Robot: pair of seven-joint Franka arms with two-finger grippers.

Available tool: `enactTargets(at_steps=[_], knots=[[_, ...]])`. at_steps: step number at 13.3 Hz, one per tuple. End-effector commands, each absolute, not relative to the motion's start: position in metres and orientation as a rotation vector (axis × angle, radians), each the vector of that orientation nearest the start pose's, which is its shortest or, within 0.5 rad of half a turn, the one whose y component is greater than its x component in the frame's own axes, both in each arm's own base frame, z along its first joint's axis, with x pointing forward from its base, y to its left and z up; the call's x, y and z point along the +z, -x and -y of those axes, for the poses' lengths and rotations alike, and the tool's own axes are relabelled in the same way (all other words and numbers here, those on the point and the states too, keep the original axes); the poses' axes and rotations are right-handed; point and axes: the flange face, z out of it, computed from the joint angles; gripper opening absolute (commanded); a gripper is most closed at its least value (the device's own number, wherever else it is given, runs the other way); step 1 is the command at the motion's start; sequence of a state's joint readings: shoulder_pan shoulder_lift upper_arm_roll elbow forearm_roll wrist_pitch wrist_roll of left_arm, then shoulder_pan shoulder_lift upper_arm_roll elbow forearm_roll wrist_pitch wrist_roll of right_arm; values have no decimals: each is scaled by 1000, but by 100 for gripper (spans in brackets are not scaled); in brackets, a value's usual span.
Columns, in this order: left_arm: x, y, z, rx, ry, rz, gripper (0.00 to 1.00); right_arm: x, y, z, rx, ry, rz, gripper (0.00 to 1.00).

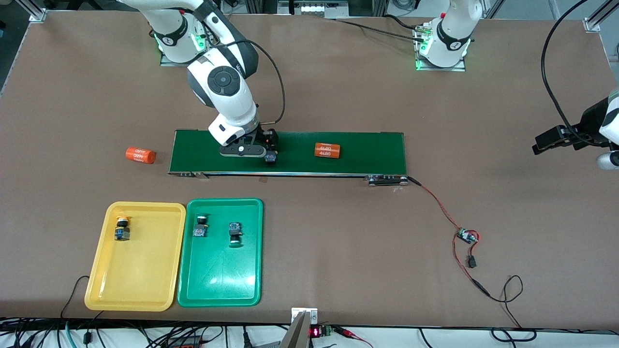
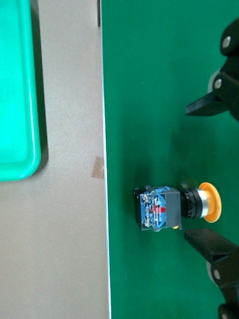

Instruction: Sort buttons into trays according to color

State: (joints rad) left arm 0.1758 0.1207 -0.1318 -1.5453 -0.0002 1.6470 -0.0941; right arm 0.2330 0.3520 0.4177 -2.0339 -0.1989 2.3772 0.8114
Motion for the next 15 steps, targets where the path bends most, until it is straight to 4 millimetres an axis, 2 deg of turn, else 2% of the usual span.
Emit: enactTargets(at_steps=[1, 4, 9, 10, 13, 15], knots=[[586, -589, -29, 40, 3155, 183, 100, 284, -484, -358, -45, 3119, -98, 100], [585, -588, -30, 60, 3163, 179, 100, 274, -484, -359, -26, 3115, -129, 100], [586, -588, -18, 57, 3158, 154, 100, 253, -484, -360, -2, 3101, -154, 100], [587, -588, -18, 57, 3159, 161, 100, 250, -485, -358, -3, 3104, -155, 97], [585, -589, -23, 57, 3159, 176, 100, 243, -488, -354, -30, 3132, -104, 59], [584, -587, -22, 74, 3158, 178, 100, 241, -488, -353, -27, 3134, -99, 30]])
